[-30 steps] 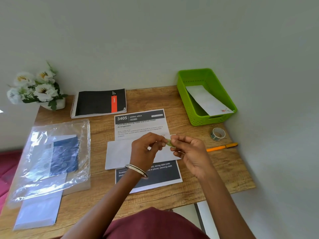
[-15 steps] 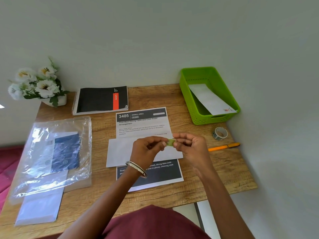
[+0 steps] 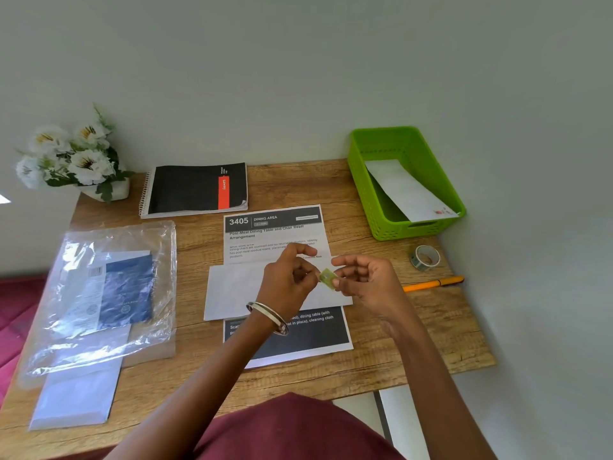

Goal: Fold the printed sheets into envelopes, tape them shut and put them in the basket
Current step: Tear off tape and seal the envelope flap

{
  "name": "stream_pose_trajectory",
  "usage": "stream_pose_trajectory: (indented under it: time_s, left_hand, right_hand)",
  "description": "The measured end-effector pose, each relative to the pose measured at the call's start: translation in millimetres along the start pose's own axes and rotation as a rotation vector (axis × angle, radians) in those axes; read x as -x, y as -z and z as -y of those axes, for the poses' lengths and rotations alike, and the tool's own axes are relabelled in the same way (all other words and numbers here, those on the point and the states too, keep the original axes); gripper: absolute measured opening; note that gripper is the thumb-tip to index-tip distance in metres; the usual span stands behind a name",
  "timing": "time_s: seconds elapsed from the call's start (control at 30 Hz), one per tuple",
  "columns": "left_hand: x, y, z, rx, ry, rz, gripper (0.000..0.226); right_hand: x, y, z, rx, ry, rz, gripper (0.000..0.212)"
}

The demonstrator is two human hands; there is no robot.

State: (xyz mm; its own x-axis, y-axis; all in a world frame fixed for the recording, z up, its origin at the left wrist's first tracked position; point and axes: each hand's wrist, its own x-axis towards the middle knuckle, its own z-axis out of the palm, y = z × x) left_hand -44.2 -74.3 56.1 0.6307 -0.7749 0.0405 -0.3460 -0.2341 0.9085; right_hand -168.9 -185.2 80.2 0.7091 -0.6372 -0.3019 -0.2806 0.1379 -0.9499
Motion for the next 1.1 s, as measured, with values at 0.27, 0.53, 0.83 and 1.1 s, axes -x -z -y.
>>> stream_pose_trajectory:
  time_s: [0.27,0.53,0.83,1.1]
  left_hand:
    - [-4.2,-5.8,2.7,0.048,0.118,0.065,0.028]
    - [-13.2,-21.4,20.0,-0.226,0.127,0.063,0.015]
    - [-20.0,-42.7,35.2,-0.475,0.075,0.091,0.025]
    - [-32.7,-44.0,35.4,-0.4,0.213,0.035,0.019]
  right_hand:
    - [-6.1,0.5,-7.7,-0.07,-0.023,-0.183,0.029]
    - [-38.8,11.3,-15.3,0.265,0.055,-0.286,0.022]
    - [-74.2,5.9,-22.7,0.552,0.089,-0.204,0.035]
    - [-78.3,4.4,-29.3,0.639,0.107,-0.219,0.047]
